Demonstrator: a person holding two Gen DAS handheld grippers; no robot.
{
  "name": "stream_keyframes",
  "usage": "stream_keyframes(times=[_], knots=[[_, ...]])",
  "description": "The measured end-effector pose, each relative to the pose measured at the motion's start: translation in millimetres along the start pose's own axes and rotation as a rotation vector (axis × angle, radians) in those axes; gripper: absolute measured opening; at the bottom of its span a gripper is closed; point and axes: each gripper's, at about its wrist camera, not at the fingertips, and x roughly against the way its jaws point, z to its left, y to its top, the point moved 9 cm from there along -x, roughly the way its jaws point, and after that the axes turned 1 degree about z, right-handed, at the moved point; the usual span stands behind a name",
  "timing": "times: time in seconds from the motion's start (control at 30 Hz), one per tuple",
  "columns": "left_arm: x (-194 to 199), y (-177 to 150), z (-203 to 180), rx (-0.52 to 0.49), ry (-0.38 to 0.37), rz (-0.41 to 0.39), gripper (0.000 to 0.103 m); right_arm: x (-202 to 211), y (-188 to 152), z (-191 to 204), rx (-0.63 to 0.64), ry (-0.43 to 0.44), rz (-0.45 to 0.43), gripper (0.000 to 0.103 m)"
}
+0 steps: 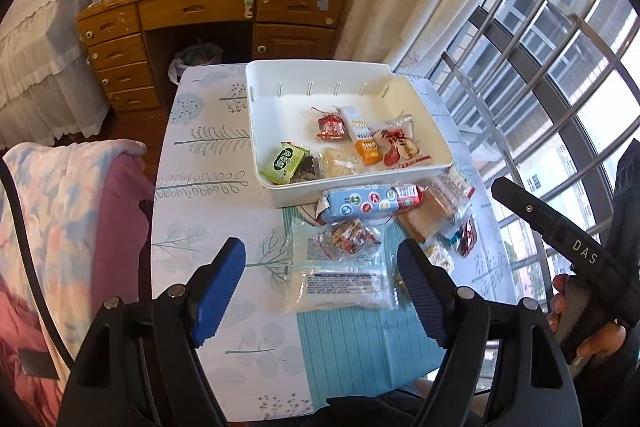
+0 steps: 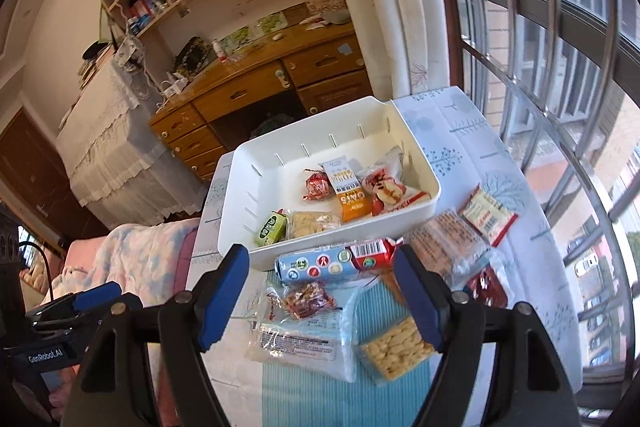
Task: Organize snacks
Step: 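Withdraw both tools from the tray back toward the remaining snacks, then move the left tool to the clear nut bag while the right tool approaches the puffed snack bag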
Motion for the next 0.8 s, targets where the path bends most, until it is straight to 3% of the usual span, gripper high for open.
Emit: stream_keyframes(times=[0.27, 0.53, 0.67, 0.8], knots=[[-10.3, -14.7, 11.6, -0.086, -0.054, 0.055, 0.082, 4.8, -38.8, 1.6, -0.124, -0.059, 0.004, 0.076], [-35.2, -32.7, 9.7, -0.121, -0.107, 0.142, 0.089, 0.7, -80.6, -19.1, -0.28, -0.104, 0.095, 0.076], [-50.6, -41.1, 7.2, -0.123, -0.11, 0.191, 0.089, -5.8, -99.7, -33.5, -0.386, -0.086, 0.152, 0.077], [-62.6, -44.7, 1.9, -0.142, -0.094, 0.219, 0.089, -14.1, -114.2, -48.8, -0.475, -0.079, 0.199, 0.084]])
